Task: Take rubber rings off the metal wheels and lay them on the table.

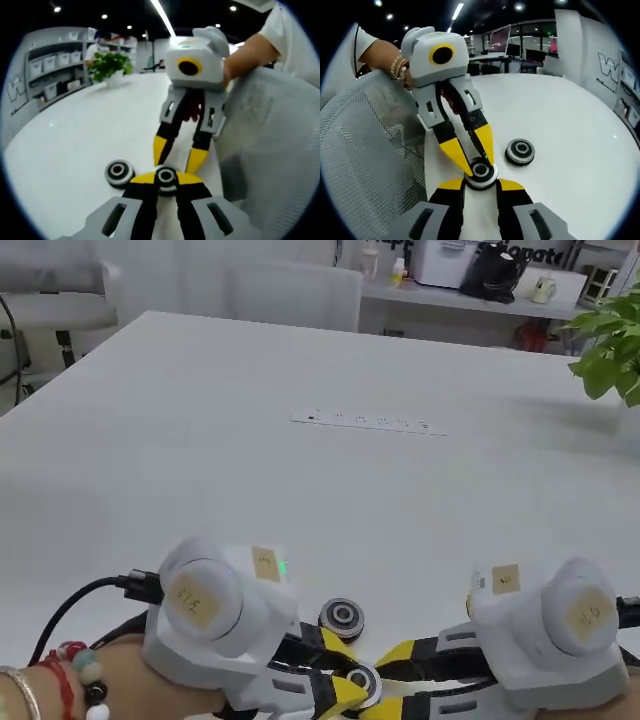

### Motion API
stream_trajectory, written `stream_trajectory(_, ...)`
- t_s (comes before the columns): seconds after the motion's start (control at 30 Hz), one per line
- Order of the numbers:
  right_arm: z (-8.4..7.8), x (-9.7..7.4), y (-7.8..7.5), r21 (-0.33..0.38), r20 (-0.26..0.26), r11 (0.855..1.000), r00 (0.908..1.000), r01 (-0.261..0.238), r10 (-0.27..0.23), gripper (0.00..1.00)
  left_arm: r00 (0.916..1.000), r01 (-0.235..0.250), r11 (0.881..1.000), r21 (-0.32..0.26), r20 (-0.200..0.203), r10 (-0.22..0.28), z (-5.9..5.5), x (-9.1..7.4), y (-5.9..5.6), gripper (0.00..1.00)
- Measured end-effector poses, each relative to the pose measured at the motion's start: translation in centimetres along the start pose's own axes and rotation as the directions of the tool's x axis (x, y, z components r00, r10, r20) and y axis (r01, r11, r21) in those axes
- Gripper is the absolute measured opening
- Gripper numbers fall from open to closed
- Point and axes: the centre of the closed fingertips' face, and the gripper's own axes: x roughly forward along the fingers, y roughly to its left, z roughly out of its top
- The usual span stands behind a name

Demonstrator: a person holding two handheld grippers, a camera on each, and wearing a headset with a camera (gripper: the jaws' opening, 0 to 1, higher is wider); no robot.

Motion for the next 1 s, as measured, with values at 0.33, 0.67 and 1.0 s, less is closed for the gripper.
stream_trajectory(0.33, -0.6, -0.6, -0.2, -0.029, -0.019, 1.000, 0.9998, -0.008, 0.008, 0.01, 1.0000, -0.009, 1.000, -0.006, -0.004, 0.009, -0.1, -0.2, 0.2, 0.14)
stream_trajectory(0.67, -0.2, -0.2, 0.2, 0.027, -0.008, 1.000, 0.9999, -0.013, 0.013, 0.27, 1.0000, -0.008, 1.000, -0.006, -0.004, 0.008, -0.1, -0.2, 0.2, 0.14)
stream_trajectory(1.0, 0.6, 0.1, 0.1, -0.014, 0.028, 1.000, 0.9996, -0.003, 0.004, 0.23, 1.0000, -0.009, 1.000, -0.005, -0.002, 0.009, -0.1, -0.1, 0.2, 0.14)
